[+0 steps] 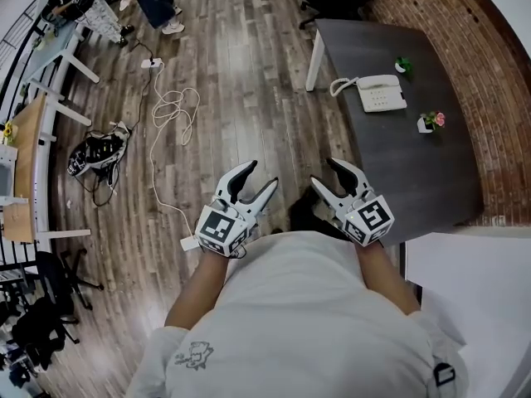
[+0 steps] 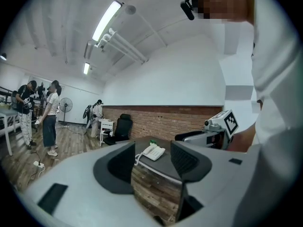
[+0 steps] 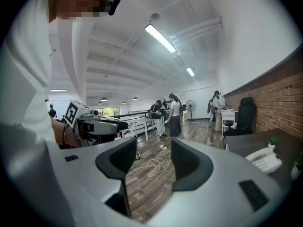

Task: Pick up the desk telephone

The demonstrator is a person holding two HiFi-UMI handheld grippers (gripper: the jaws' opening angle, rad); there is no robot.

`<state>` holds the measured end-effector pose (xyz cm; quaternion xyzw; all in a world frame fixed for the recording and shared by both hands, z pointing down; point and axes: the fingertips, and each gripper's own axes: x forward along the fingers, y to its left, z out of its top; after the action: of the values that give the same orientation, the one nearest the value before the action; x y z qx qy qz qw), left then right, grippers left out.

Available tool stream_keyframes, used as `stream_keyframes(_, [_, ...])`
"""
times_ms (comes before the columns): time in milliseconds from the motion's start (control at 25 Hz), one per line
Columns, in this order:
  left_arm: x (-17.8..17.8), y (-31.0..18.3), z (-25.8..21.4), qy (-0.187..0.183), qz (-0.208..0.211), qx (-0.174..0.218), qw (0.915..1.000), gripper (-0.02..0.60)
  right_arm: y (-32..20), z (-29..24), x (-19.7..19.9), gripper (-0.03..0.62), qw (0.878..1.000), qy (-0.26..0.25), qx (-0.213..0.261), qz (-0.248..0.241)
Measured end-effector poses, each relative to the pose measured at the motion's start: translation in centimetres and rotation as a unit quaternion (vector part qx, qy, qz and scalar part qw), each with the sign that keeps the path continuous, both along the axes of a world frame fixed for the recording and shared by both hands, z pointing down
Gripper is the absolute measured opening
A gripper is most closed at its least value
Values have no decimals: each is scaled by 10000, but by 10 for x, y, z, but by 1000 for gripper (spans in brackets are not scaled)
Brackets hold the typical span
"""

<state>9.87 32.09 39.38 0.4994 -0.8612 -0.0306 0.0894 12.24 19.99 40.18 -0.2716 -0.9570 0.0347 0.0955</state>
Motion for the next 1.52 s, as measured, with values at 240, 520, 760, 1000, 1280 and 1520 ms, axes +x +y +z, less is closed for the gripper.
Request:
stream_keyframes(240, [-38, 7, 6, 43, -281, -34, 9996, 250, 4, 6, -43, 232, 9997, -58, -113, -191])
stream_keyframes(520, [-93, -19, 6, 116, -385, -3, 9992, 250, -25, 5, -102, 230, 9995, -23, -131, -292])
stream_keyframes(760, [-153, -77, 8, 165, -317, 31, 9994, 250, -77, 5, -158, 220, 9990, 72, -210, -384])
stream_keyframes(1000, [-202, -149, 9, 252, -98, 67, 9996, 250, -143, 2, -202, 218, 9991, 67, -344, -240])
stream_keyframes(1280, [-237, -229, 3, 209, 395, -42, 9990, 250, -226, 0, -226, 218, 9980, -37, -556, 299])
stream_keyframes(1520, [-250, -283, 9, 257, 815, -119, 9963, 247, -282, 4, -225, 218, 9939, -80, -669, 875])
